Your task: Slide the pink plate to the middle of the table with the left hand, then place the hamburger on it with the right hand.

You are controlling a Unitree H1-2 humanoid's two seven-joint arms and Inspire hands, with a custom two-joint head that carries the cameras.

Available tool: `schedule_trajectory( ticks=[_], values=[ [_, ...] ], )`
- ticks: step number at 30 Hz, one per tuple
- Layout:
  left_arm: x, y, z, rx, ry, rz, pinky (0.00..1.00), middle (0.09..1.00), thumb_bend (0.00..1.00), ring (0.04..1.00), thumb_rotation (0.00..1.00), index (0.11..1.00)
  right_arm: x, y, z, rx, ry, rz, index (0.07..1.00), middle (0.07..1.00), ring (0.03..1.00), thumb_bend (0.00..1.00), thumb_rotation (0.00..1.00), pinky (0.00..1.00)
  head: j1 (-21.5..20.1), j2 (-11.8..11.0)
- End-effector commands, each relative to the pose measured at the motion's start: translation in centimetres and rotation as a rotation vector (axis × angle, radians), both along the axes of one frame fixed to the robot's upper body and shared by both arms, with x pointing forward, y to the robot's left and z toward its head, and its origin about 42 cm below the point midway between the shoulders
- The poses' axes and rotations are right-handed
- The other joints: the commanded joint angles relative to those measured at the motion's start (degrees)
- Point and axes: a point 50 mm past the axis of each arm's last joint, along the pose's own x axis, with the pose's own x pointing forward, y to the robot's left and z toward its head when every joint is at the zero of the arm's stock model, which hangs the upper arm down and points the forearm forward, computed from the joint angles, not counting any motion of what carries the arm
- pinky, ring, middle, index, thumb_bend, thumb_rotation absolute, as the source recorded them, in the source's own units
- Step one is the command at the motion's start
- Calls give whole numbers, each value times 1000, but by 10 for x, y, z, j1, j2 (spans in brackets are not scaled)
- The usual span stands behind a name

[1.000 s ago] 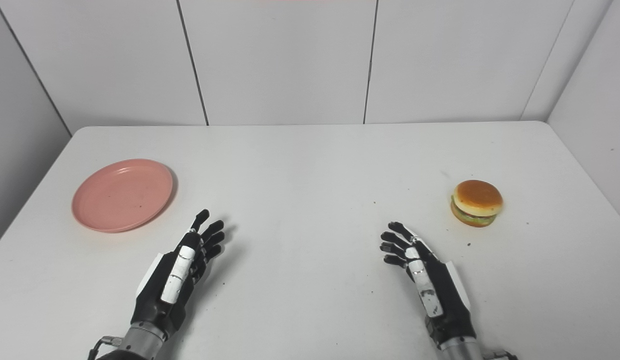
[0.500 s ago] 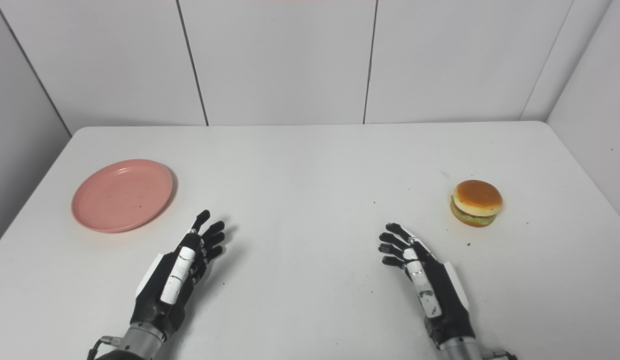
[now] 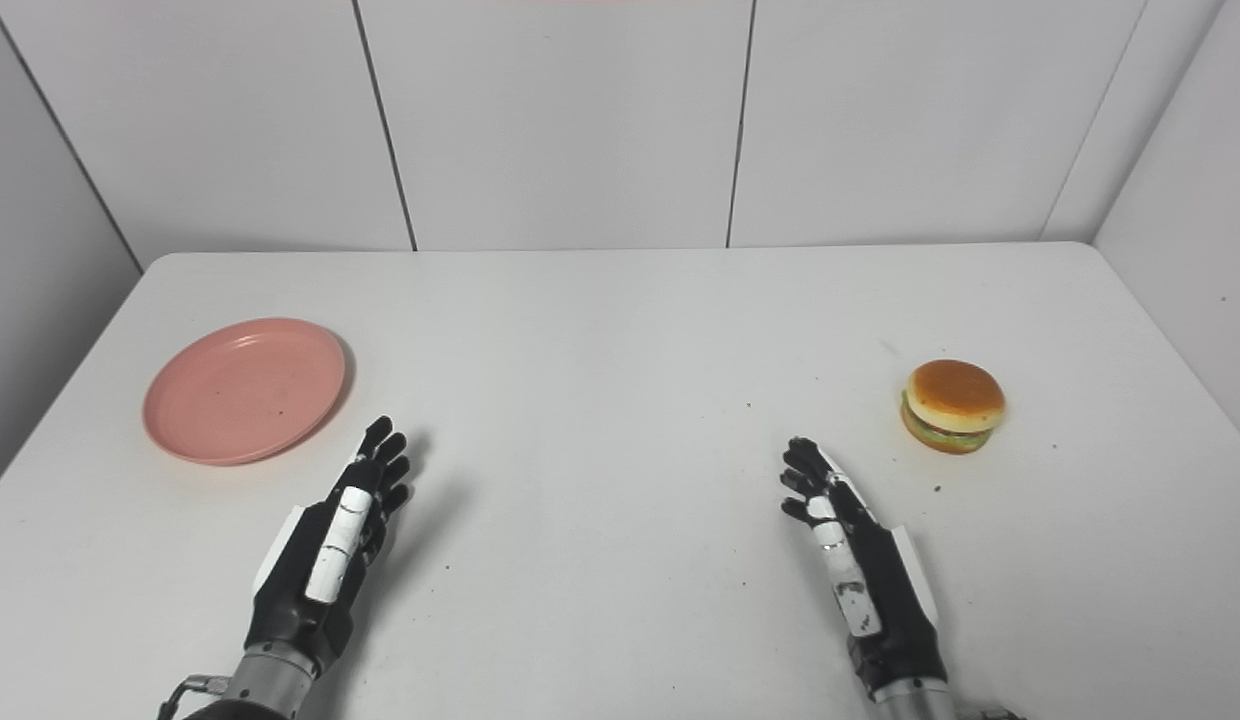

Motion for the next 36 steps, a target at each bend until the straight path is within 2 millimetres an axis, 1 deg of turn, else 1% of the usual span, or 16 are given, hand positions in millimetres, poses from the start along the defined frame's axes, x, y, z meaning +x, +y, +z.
schedule_trajectory(
  ticks=[1, 12, 18, 36],
  values=[
    [-31, 12, -9, 44, 26, 33, 1000, 1000, 835, 1000, 888, 1000, -3, -1, -3, 18, -11, -34, 897, 922, 903, 747, 966, 872, -1, 0],
    [-31, 11, -9, 64, 26, 29, 1000, 1000, 829, 1000, 905, 1000, -3, -2, -2, -1, -15, -48, 902, 937, 923, 748, 979, 901, 0, 1],
    [-31, 11, -9, 47, 28, 33, 1000, 1000, 833, 1000, 887, 1000, -4, -2, -2, 1, -23, -70, 911, 952, 942, 751, 983, 929, 0, 1],
    [-31, 10, -8, 56, 21, 42, 1000, 1000, 815, 1000, 872, 1000, -5, -2, -4, 19, -34, -84, 928, 972, 953, 785, 981, 940, 0, 3]
  ],
)
